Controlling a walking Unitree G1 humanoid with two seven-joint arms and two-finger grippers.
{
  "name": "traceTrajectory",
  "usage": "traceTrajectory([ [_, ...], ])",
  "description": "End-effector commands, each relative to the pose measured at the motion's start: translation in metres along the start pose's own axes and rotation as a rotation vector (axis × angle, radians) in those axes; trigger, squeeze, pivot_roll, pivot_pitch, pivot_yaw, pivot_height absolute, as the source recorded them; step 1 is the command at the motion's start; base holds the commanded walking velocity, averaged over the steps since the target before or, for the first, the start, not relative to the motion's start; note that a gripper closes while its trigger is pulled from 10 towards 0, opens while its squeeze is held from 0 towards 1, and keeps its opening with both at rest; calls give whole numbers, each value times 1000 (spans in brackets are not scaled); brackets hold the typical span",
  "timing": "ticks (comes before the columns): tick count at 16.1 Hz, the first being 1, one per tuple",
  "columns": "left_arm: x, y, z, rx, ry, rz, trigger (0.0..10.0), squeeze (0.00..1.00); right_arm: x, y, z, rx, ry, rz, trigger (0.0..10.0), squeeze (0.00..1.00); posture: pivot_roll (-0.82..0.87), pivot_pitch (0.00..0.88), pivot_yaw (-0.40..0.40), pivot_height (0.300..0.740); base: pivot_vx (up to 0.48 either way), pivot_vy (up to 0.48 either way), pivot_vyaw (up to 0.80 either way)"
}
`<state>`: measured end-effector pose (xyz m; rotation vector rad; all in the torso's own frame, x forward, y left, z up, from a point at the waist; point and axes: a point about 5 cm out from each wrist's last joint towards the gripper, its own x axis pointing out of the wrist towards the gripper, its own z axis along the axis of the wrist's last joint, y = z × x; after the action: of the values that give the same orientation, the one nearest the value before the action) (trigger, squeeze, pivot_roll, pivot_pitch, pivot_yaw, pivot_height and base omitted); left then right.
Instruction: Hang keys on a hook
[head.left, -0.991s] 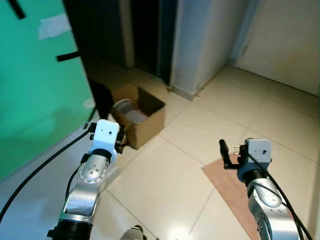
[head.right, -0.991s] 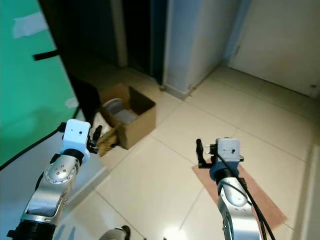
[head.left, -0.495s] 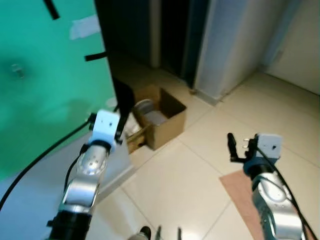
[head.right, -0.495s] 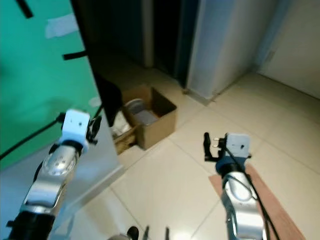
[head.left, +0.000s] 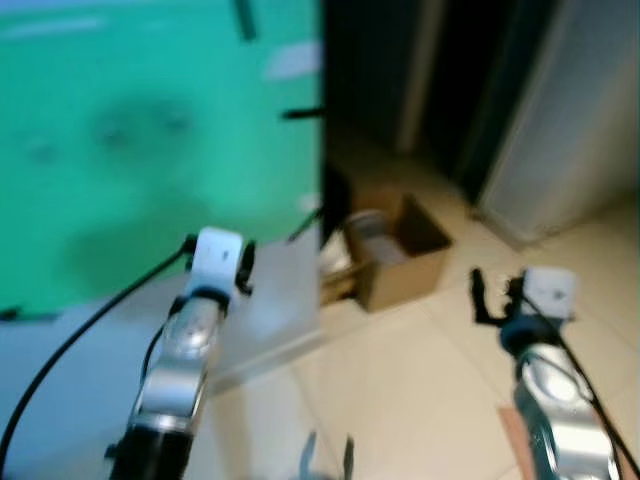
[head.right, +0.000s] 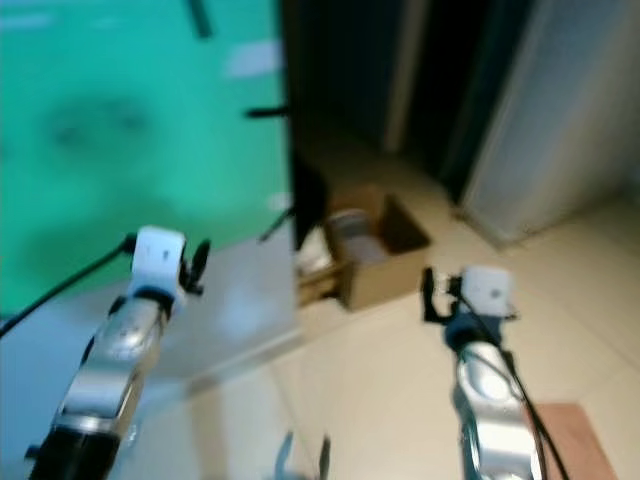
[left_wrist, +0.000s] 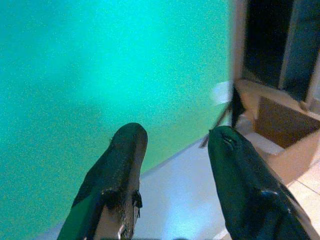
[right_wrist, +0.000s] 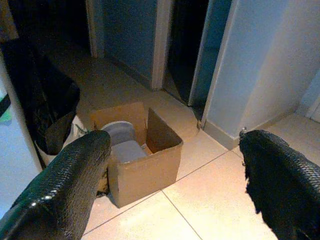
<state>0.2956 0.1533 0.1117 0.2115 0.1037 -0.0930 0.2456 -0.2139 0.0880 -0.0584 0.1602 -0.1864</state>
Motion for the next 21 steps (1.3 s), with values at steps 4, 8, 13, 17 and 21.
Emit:
traceTrajectory([
  [4,-4,9,-5,-11,15,26,10000,0,-2,7,0,31,9,17,10000,1000,-81,0,-1,740,0,0,800],
  [8,-2,10,-5,-38,52,15,10000,0,-3,7,-2,66,28,5,10000,1000,-77,0,8,740,0,0,800],
  [13,-2,9,1,-19,-20,-6,10000,0,-5,20,0,15,22,62,10000,1000,-62,0,20,740,0,0,800],
  [17,-2,12,0,3,-27,-22,10000,0,-5,19,-1,-19,-3,16,10000,1000,-65,0,29,740,65,0,0],
  [21,-4,11,-3,9,-23,-35,10000,0,-6,22,-4,-11,2,37,10000,1000,-60,0,38,740,308,0,0],
])
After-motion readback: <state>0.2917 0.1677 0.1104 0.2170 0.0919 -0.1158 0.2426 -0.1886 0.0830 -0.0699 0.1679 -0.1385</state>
